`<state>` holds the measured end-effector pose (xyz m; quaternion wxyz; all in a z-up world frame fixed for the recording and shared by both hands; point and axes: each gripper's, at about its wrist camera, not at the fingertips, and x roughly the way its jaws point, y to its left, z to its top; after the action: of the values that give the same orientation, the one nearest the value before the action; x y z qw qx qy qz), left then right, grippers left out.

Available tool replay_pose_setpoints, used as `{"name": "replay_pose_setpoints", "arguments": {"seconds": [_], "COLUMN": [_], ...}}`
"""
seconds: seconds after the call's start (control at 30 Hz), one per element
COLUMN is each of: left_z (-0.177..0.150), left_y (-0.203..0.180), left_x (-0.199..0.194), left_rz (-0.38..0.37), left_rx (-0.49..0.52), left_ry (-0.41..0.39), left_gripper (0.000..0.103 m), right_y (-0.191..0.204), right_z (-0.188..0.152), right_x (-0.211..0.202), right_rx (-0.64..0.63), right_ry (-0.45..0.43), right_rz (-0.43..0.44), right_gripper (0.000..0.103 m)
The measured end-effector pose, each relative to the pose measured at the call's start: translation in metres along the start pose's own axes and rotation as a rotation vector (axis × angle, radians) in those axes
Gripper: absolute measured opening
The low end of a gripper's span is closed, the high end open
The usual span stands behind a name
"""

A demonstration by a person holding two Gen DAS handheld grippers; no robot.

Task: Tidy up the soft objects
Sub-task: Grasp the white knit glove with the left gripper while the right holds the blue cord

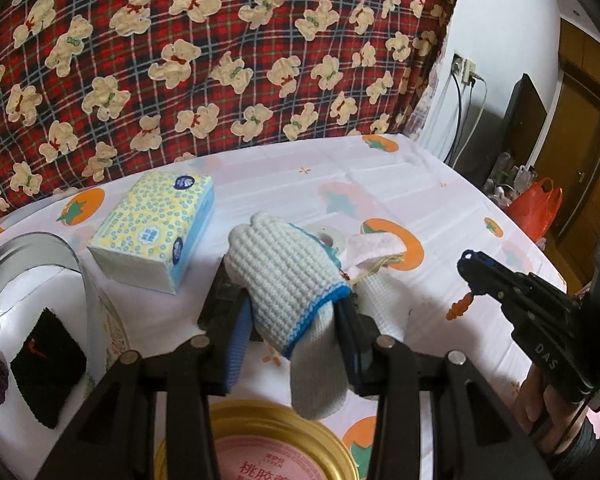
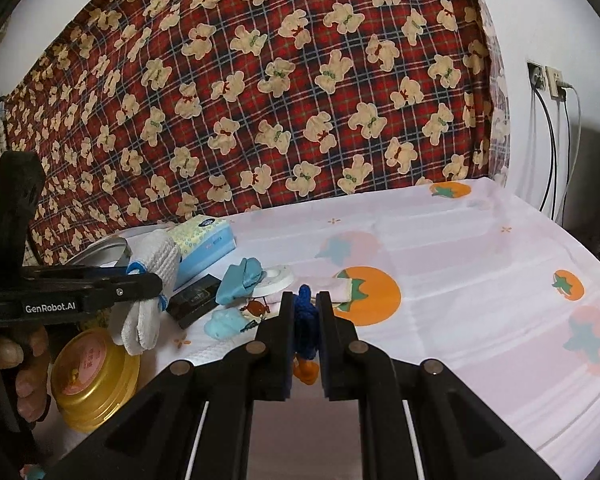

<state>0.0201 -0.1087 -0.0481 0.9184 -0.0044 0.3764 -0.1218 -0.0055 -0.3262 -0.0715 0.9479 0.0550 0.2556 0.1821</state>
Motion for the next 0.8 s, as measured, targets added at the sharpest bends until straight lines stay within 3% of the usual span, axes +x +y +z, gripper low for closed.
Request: {"name": "replay_pose_setpoints", "arguments": {"seconds": [0.8], "left_z": [0.0], "left_y": [0.006], "left_x": [0.003], "left_rz": [0.006], "left_rx": [-0.032], "left_ry": [-0.006], "left_gripper": [0.04], "right_y": [0.013], "right_z": [0.003], "right_x": [0.003], "right_rx": [-0.013], "right_ry": [-0.05], "right_rz": [0.017], "right_gripper": [0.011]}}
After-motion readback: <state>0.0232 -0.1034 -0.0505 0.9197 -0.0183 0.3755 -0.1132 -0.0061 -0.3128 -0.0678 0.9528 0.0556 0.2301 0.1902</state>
